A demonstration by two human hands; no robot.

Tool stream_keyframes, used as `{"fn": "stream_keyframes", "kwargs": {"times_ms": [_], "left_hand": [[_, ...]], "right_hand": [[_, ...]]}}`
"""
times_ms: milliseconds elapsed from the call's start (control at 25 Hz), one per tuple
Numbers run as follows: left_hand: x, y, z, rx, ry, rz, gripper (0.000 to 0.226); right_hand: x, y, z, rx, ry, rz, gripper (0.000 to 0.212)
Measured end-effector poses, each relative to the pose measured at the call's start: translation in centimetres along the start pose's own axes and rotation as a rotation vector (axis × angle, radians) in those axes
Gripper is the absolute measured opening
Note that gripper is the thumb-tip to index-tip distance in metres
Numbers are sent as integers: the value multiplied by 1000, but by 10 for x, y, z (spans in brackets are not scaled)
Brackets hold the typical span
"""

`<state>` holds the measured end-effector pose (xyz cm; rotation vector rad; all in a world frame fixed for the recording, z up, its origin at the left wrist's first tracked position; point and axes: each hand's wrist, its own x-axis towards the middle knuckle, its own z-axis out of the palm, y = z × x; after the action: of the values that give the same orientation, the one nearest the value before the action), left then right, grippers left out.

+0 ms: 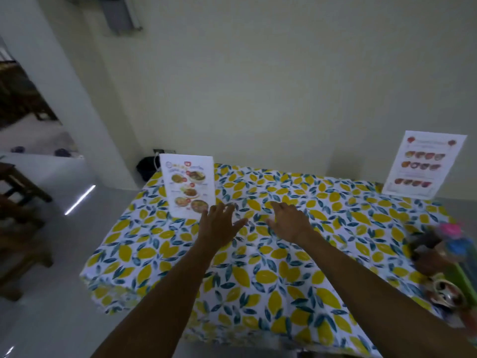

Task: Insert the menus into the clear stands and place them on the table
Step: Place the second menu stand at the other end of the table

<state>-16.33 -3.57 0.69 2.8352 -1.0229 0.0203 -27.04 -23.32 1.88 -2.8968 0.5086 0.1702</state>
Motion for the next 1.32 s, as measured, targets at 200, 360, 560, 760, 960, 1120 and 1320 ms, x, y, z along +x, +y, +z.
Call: {"fn": "stream_keyframes", "kwargs": {"times_ms": [200,360,560,760,960,1120,1320], "left_hand": [[-27,-85,-15,21,11,-155,77],[-16,-141,-12,-35,-35,-284,79],[39,-194,4,-113,-93,-384,85],[120,-248,41,-351,-167,-514,79],[166,-261,66,-555,-86,-521,46],[190,-275,55,-594,-27,-492,39],[245,-296,21,-591,68,-423,36]], "right_hand": [[21,-74,15,41,-55,-67,72],[57,-110,33,100,-84,-93,70],[139,-126,60,235,-108,-50,74],[215,-131,87,480,-50,45,57],[252,-131,106,553,63,71,23],[274,-124,98,582,98,47,26],[322,-137,57,614,183,18,23]]}}
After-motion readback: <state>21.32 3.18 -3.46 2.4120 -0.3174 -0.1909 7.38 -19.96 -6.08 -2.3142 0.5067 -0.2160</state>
